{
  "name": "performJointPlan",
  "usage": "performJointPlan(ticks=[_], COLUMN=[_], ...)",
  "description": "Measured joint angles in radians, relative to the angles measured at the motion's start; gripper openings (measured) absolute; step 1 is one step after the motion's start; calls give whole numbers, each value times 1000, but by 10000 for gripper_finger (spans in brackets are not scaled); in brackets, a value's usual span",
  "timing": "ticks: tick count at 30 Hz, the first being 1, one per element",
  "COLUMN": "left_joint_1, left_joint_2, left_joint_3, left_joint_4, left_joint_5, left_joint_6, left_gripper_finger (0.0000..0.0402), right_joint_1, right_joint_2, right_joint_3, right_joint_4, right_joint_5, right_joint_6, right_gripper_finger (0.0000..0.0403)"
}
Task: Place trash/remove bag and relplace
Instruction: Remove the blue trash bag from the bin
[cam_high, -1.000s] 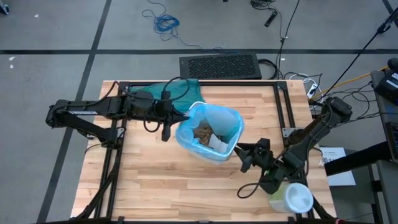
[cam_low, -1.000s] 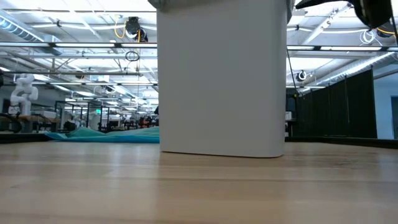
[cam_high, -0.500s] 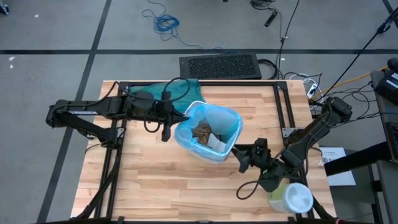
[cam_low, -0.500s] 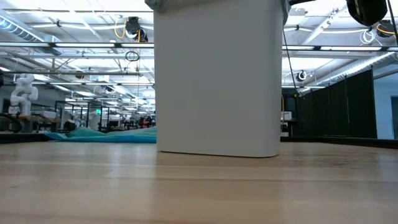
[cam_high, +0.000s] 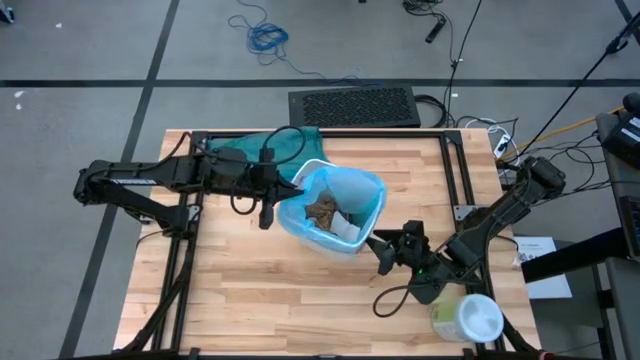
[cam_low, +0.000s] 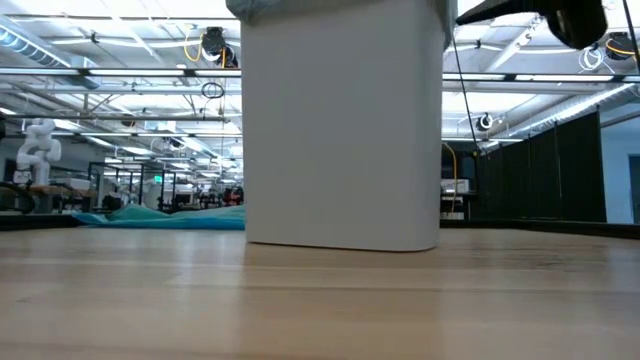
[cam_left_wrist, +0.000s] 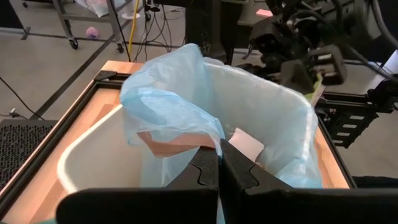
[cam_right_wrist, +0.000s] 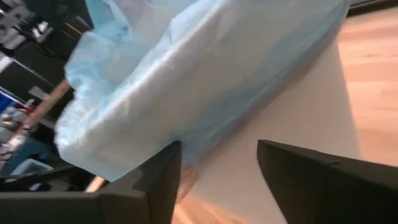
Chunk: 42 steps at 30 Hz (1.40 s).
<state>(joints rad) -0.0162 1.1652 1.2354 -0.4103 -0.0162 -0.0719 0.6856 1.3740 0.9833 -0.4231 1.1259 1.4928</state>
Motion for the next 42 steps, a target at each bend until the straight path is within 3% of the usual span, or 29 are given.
performJointPlan(ticks=[3,6,8,12,20,34,38,42], left_joint_1=[0,0,0,0,0,-45,-45,-45], left_joint_2=[0,0,0,-5,-19,-15,-1,24], left_joint_3=[0,0,0,0,61,282,342,399], left_joint_4=[1,1,2,3,-51,-294,-341,-374], left_joint_5=[0,0,0,0,-1,-192,-211,-244], left_joint_6=[0,0,0,0,10,88,108,132], left_gripper_finger=[0,0,0,0,0,0,0,0], right_joint_1=[-15,-24,-24,-14,-10,-129,-190,-253], right_joint_2=[25,42,43,43,42,42,42,41], right_joint_3=[0,0,0,20,171,487,547,572], right_joint_4=[-6,-9,-9,-26,-71,-201,-171,-121], right_joint_5=[-1,-2,-6,0,1,-9,-70,-201], right_joint_6=[-19,-68,-110,-156,-394,-917,-1065,-1154], right_gripper_finger=[128,36,13,3,0,0,0,0])
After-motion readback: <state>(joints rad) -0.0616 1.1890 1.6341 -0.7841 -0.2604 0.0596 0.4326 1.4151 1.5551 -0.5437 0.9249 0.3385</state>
